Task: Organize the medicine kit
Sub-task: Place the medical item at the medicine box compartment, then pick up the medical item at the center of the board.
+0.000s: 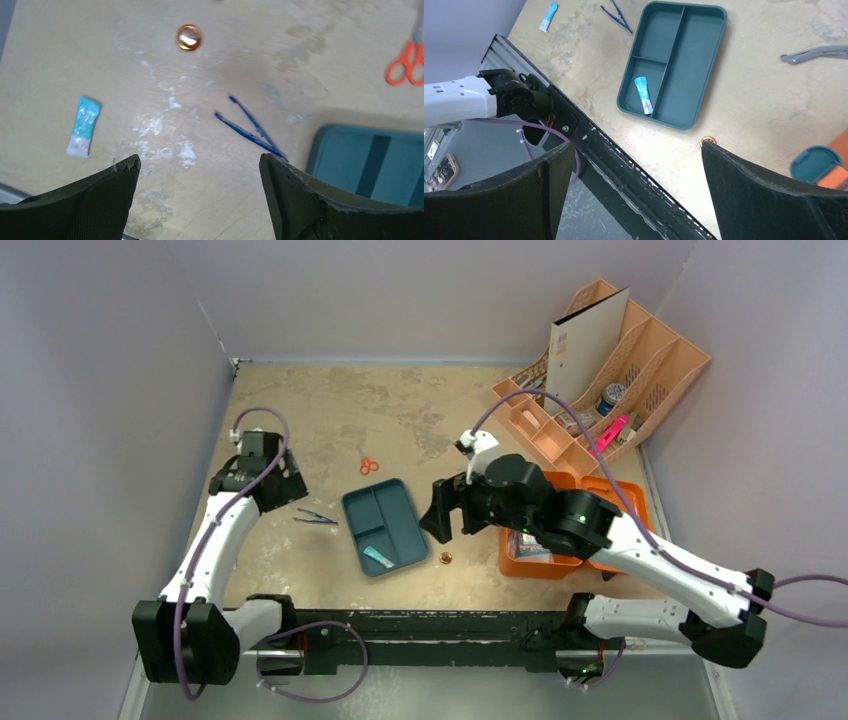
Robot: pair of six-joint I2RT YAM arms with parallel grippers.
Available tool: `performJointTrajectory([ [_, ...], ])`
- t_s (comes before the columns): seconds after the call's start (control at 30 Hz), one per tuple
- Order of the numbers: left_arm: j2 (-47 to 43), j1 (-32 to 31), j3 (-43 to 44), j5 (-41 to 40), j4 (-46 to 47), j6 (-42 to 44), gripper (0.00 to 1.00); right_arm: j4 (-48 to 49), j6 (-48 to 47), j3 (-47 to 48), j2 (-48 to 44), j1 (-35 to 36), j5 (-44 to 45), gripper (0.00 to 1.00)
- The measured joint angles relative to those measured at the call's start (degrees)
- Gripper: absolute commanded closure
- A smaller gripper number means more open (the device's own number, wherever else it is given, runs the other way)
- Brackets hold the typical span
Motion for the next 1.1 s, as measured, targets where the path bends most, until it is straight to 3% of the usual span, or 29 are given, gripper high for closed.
performJointTrajectory([
  [0.27,1.11,17.99,-0.85,2.67,-1.01,-5.01,0.15,-3.45,-1.79,-2.71,-9.4,0.0,1.92,0.01],
  [0.47,5.4,27.1,-1.4,2.89,-1.07,-8.98,0.15,-7.17,-2.99,-3.13,-11.45,0.0,2.78,0.01],
  [0.83,11.96,36.26,-4.13,4.26,2.38,-13.44,0.16,-9.84,-3.45,-3.17,-12.44,0.0,3.19,0.01],
  [1.1,15.85,37.94,-6.56,6.43,5.53,-12.48,0.16,-10.19,-3.43,-3.15,-12.11,0.0,3.17,0.01],
])
